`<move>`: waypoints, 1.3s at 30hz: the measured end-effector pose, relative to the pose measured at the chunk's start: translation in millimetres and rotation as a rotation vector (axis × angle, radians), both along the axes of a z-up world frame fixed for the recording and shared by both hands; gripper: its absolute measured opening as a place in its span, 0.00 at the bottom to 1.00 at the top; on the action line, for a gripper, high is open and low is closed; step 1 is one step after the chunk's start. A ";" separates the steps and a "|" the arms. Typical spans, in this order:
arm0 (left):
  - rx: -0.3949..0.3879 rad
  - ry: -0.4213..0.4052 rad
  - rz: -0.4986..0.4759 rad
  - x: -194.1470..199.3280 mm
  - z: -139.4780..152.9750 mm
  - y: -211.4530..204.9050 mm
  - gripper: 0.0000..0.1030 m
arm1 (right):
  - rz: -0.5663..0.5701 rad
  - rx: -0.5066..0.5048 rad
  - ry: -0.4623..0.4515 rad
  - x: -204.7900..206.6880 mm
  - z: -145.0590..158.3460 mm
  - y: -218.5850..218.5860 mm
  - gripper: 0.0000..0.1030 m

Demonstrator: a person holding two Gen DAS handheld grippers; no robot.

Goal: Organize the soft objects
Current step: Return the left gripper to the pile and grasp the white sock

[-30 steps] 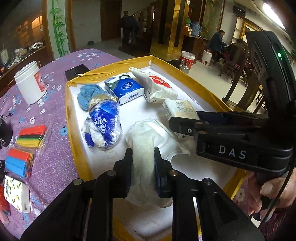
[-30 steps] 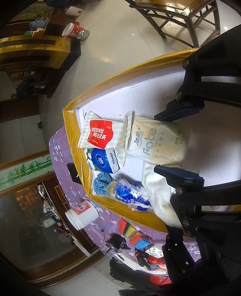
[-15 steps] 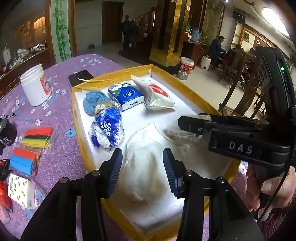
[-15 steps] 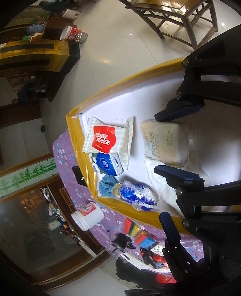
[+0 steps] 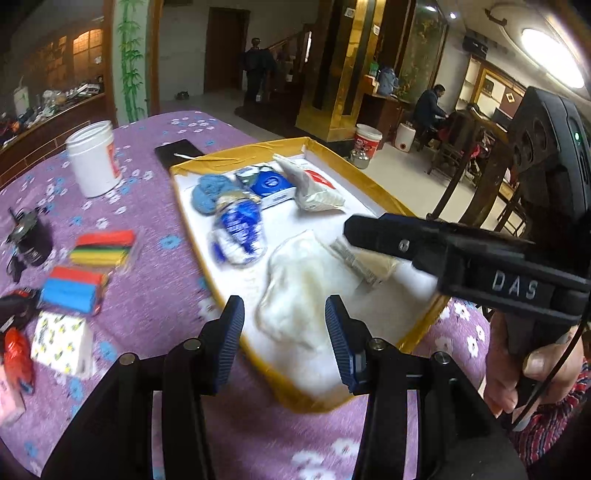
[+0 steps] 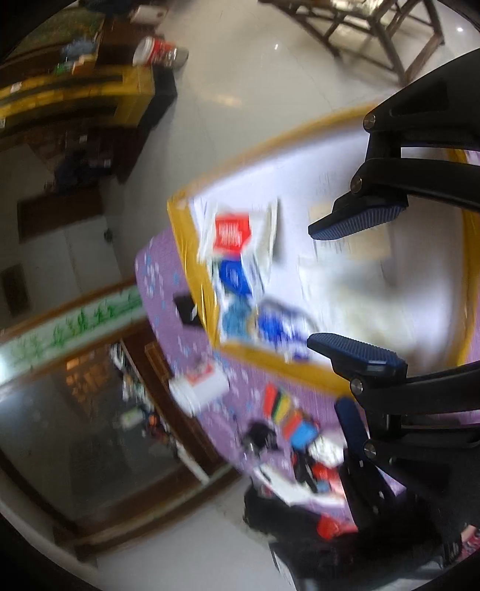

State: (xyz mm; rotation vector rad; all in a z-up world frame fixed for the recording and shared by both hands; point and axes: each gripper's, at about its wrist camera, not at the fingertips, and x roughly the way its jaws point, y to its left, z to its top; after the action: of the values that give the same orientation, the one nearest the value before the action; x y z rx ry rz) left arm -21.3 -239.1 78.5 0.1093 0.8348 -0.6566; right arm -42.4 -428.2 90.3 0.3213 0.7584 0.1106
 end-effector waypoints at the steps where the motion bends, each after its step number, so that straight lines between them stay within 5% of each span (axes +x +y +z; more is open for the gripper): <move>1: -0.009 0.001 0.009 -1.1 1.1 8.1 0.42 | 0.021 0.002 -0.006 -0.8 1.0 8.2 0.54; 15: -0.077 -0.009 0.238 -11.6 -0.1 144.4 0.43 | 0.257 -0.043 0.047 12.8 -18.5 128.0 0.54; 18: -0.092 -0.014 0.320 -14.8 -1.1 182.6 0.57 | 0.302 -0.048 0.070 16.6 -29.4 152.9 0.54; 21: -0.092 -0.045 0.426 -13.5 0.5 221.5 0.59 | 0.340 -0.053 0.085 18.1 -39.8 172.7 0.54; 28: -0.103 -0.007 0.656 14.5 -15.0 296.1 0.65 | 0.388 -0.046 0.112 19.4 -59.5 199.8 0.55; 35: -0.026 0.067 0.760 60.9 -52.7 315.1 0.66 | 0.388 -0.040 0.134 19.1 -69.9 201.4 0.55; 36: -0.058 0.072 0.750 64.0 -56.5 319.7 0.64 | 0.389 -0.041 0.132 18.6 -69.4 201.2 0.55; 39: -0.122 0.104 0.748 65.0 -60.1 327.9 0.23 | 0.390 -0.041 0.131 17.4 -67.6 201.2 0.55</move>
State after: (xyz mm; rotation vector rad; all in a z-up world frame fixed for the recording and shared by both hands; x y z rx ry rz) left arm 43.7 88.9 18.3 -0.3394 0.8565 -0.0051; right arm -25.1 -227.0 22.6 0.1388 0.9461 0.4445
